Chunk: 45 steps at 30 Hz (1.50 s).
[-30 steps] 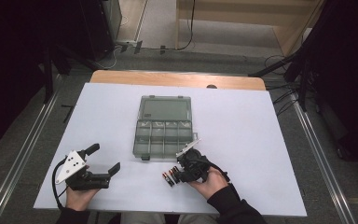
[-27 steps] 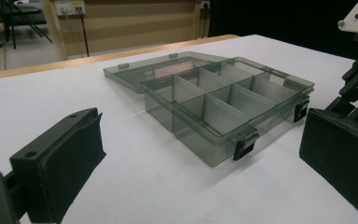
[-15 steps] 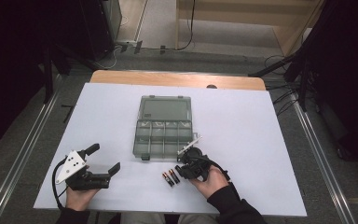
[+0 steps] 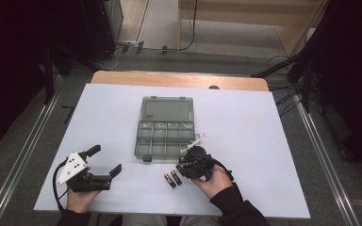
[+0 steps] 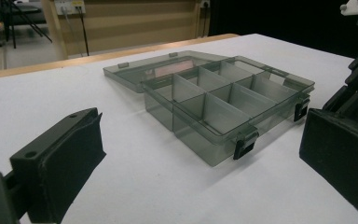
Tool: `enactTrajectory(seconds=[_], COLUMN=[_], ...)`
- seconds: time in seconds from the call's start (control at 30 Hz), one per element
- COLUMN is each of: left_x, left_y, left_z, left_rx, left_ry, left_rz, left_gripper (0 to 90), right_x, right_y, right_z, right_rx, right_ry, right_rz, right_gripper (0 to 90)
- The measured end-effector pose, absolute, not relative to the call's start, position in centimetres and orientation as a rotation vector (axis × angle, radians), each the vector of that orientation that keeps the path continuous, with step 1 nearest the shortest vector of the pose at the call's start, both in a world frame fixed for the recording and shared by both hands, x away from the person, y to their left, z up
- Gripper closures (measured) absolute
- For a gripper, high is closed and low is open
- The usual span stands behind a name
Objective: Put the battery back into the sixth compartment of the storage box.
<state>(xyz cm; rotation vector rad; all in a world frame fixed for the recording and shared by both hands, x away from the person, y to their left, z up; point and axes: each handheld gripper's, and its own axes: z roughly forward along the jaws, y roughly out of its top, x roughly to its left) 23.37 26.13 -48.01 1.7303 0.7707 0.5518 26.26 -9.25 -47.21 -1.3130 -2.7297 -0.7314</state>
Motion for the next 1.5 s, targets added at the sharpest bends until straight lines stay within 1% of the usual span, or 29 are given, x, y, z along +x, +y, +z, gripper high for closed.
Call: enactTrajectory(seconds=[0.2, 0.47, 0.93, 1.23, 1.5], left_x=[23.4, 23.3, 23.3, 23.3, 23.3], left_y=[26.1, 26.1, 26.1, 26.1, 26.1], left_z=[-48.0, -48.0, -48.0, -48.0, -48.0], left_rx=[1.728, 1.73, 1.728, 1.73, 1.731], left_ry=[0.77, 0.772, 0.772, 0.767, 0.771], left_rz=[0.55, 0.55, 0.549, 0.544, 0.546], left_gripper=[0.0, 0.0, 0.0, 0.0, 0.0], right_x=[26.6, 27.3, 28.9, 29.8, 30.5], right_y=[-8.6, -7.5, -7.1, -6.6, -6.5], right_z=[-46.2, -45.1, -45.5, -46.0, -46.7], right_rx=[-1.305, -1.338, -1.472, -1.648, -1.714], right_ry=[-2.722, -2.651, -2.45, -2.249, -2.103], right_rz=[-0.778, -0.92, -1.135, -1.288, -1.312], right_gripper=[78.0, 78.0, 78.0, 78.0, 78.0])
